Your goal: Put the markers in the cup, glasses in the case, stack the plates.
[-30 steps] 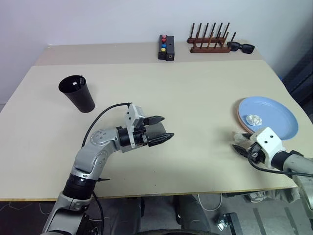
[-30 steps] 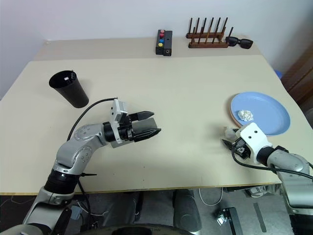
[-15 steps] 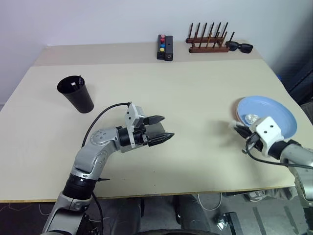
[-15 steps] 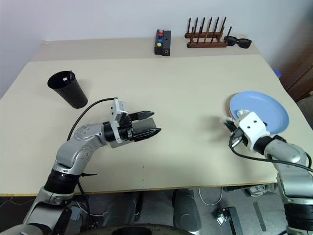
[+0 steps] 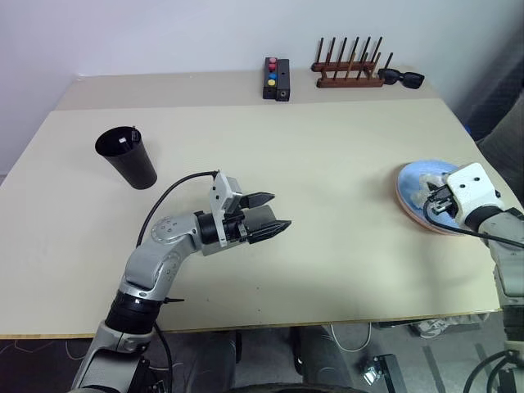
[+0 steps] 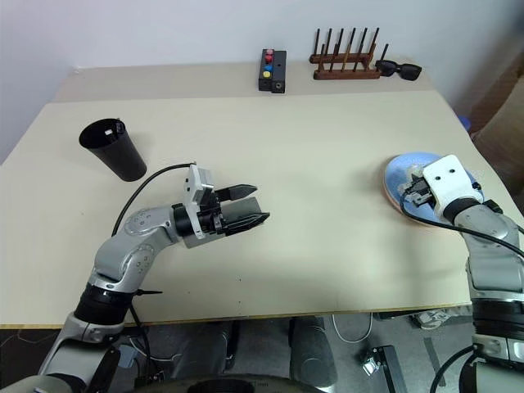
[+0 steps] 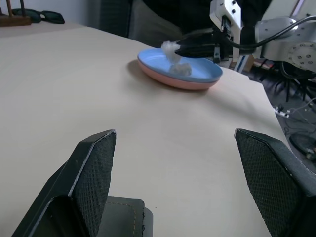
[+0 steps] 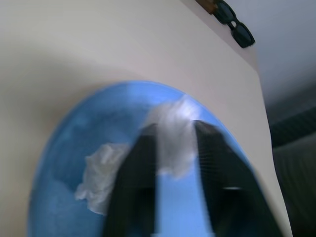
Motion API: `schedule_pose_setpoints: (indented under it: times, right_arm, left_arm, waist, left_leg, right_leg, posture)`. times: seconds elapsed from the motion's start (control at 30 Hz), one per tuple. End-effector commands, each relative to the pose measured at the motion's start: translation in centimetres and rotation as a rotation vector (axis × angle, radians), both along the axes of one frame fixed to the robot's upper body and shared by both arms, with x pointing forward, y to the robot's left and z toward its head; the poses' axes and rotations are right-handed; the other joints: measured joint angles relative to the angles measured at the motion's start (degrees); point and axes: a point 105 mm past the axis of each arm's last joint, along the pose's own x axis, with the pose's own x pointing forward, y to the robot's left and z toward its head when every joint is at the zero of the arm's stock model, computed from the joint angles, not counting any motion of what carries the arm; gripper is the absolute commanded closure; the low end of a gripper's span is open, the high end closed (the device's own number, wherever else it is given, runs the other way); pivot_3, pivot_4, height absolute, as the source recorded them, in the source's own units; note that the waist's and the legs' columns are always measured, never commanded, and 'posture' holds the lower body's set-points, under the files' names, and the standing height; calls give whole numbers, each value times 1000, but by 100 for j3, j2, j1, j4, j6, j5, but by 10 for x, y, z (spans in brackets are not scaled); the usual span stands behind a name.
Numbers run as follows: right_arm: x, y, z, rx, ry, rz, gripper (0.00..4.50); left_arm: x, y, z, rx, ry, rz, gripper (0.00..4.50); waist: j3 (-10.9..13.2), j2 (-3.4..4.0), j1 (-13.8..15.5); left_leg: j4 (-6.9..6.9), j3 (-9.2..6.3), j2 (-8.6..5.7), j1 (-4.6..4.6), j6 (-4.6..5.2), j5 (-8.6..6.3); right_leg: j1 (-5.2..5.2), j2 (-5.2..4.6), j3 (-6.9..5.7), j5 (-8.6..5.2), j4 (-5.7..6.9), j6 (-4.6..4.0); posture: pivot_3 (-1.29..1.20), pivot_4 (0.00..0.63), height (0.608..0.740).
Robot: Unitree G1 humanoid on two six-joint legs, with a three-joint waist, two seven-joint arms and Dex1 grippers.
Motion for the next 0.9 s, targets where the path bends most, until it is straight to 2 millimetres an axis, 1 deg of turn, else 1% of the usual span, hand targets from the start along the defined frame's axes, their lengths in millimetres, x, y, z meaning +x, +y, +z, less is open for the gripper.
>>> schedule_pose_setpoints:
  times: [0.03, 0.13, 0.23, 0.33, 0.37, 0.43, 0.5, 0.57, 0.77, 0.9]
  right_arm:
    - [6, 11, 23, -28, -97, 48, 1864]
    - [10, 29, 28, 41, -123, 139, 1864]
    - [9, 65, 31, 154, -125, 309, 1864]
    - [2, 98, 25, 255, -70, 486, 1864]
    - [0, 105, 24, 275, -55, 519, 1864]
    - [-2, 113, 19, 306, -20, 568, 1864]
    - [-3, 123, 13, 337, 21, 624, 1864]
    - [-1, 127, 11, 353, 40, 649, 1864]
    - [9, 131, 4, 363, 82, 683, 1864]
    - [13, 136, 1, 368, 108, 716, 1864]
  left_arm:
    - [4, 8, 12, -12, -73, 58, 559]
    - [16, 29, 14, 3, -96, 180, 559]
    - [27, 63, 20, 9, -141, 349, 559]
    - [27, 101, 20, 32, -161, 506, 559]
    - [25, 109, 20, 39, -163, 535, 559]
    - [20, 126, 17, 58, -161, 595, 559]
    - [9, 152, 11, 93, -143, 679, 559]
    - [-2, 169, 6, 129, -128, 733, 559]
    - [-23, 197, -4, 182, -98, 848, 559]
    - [-35, 210, -9, 217, -78, 900, 559]
  waist:
    - [0, 0, 3]
    - [0, 0, 4]
    - [1, 0, -31]
    - [2, 2, -21]
    - [2, 1, -20]
    - [2, 2, -7]
    - [3, 0, 8]
    - [3, 0, 5]
    - [4, 2, 21]
    - [4, 2, -23]
  left_leg:
    - [0, 0, 0, 0, 0, 0]
    - [0, 0, 1, 0, 0, 0]
    - [-3, -1, 3, 2, 1, 0]
    - [-7, -2, 4, 4, 1, 0]
    - [-6, -1, 4, 4, 1, 0]
    - [-5, -2, 3, 1, 1, -1]
    - [-3, -2, 3, 1, 0, -1]
    - [-5, -2, 4, 0, 0, -1]
    - [-1, -2, 5, -3, -1, -2]
    - [-16, 4, 9, -4, -2, -3]
  right_leg:
    - [0, 0, 0, 0, 0, 0]
    - [0, 0, 0, -1, 0, 2]
    - [0, 2, 0, -1, 0, 2]
    - [-1, 3, 0, 0, 1, 2]
    - [-1, 2, 0, 0, 1, 3]
    - [-2, 2, 0, 0, 0, 2]
    - [0, 1, 0, -1, -1, 2]
    - [-2, 0, 0, -1, -2, 1]
    - [-2, -2, -3, -13, -2, 17]
    - [-11, -2, -3, -2, -9, -2]
  posture:
    - [0, 150, 739]
    - [0, 150, 739]
    - [0, 150, 739]
    - [0, 150, 739]
    - [0, 150, 739]
    - [0, 150, 739]
    - [0, 150, 739]
    - [0, 150, 739]
    - [0, 150, 739]
    - [0, 150, 739]
